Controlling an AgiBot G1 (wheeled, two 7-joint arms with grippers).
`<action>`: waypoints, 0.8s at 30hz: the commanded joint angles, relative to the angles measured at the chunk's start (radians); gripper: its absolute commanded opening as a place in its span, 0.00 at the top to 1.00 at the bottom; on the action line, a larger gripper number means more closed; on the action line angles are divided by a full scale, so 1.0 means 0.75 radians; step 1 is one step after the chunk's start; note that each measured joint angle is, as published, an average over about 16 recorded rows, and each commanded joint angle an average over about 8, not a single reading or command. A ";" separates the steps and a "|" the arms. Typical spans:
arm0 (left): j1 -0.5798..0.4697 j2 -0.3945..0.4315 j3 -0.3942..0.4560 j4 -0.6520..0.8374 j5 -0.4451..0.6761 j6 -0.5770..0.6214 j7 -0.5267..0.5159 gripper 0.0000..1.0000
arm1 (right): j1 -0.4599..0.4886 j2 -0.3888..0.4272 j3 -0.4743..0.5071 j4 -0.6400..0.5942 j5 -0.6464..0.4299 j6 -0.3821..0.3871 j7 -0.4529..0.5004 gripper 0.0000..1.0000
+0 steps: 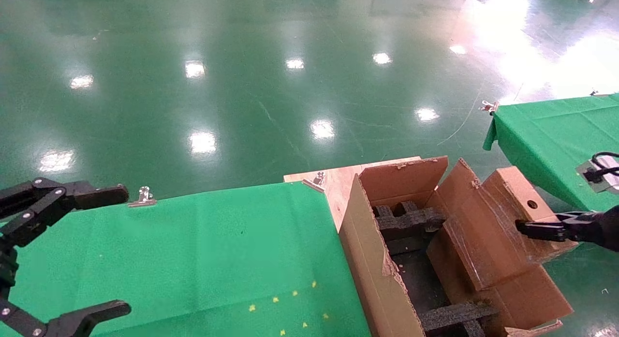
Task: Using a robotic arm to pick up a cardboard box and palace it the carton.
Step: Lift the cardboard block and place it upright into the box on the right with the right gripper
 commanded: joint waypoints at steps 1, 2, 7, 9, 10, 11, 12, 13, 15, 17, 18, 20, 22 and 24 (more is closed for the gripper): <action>0.000 0.000 0.000 0.000 0.000 0.000 0.000 0.00 | -0.006 0.010 -0.007 0.027 -0.015 0.029 0.025 1.00; 0.000 0.000 0.000 0.000 0.000 0.000 0.000 0.00 | -0.009 0.013 -0.010 0.040 -0.021 0.041 0.037 1.00; 0.000 0.000 0.000 0.000 0.000 0.000 0.000 0.00 | -0.032 0.019 -0.031 0.097 -0.045 0.115 0.096 1.00; 0.000 0.000 0.000 0.000 0.000 0.000 0.000 0.00 | -0.046 0.015 -0.043 0.117 -0.049 0.153 0.119 1.00; 0.000 0.000 0.000 0.000 0.000 0.000 0.000 0.00 | -0.054 0.011 -0.050 0.126 -0.049 0.173 0.130 1.00; 0.000 0.000 0.000 0.000 0.000 0.000 0.000 0.00 | -0.064 0.007 -0.057 0.135 -0.049 0.194 0.140 1.00; 0.000 0.000 0.000 0.000 0.000 0.000 0.000 0.00 | -0.073 0.002 -0.064 0.143 -0.048 0.215 0.150 1.00; 0.000 0.000 0.000 0.000 0.000 0.000 0.000 0.00 | -0.083 -0.003 -0.072 0.150 -0.046 0.236 0.159 1.00; 0.000 0.000 0.000 0.000 0.000 0.000 0.000 0.00 | -0.105 -0.015 -0.087 0.164 -0.041 0.279 0.174 1.00; 0.000 0.000 0.000 0.000 0.000 0.000 0.000 0.00 | -0.126 -0.028 -0.102 0.175 -0.036 0.320 0.186 1.00; 0.000 0.000 0.000 0.000 0.000 0.000 0.000 0.00 | -0.137 -0.035 -0.109 0.180 -0.034 0.341 0.189 1.00; 0.000 0.000 0.000 0.000 0.000 0.000 0.000 0.00 | -0.158 -0.048 -0.123 0.190 -0.030 0.379 0.196 1.00; 0.000 0.000 0.001 0.000 0.000 0.000 0.000 0.00 | -0.179 -0.063 -0.135 0.197 -0.027 0.414 0.201 1.00; 0.000 0.000 0.001 0.000 0.000 0.000 0.000 0.00 | -0.200 -0.078 -0.147 0.204 -0.022 0.448 0.207 1.00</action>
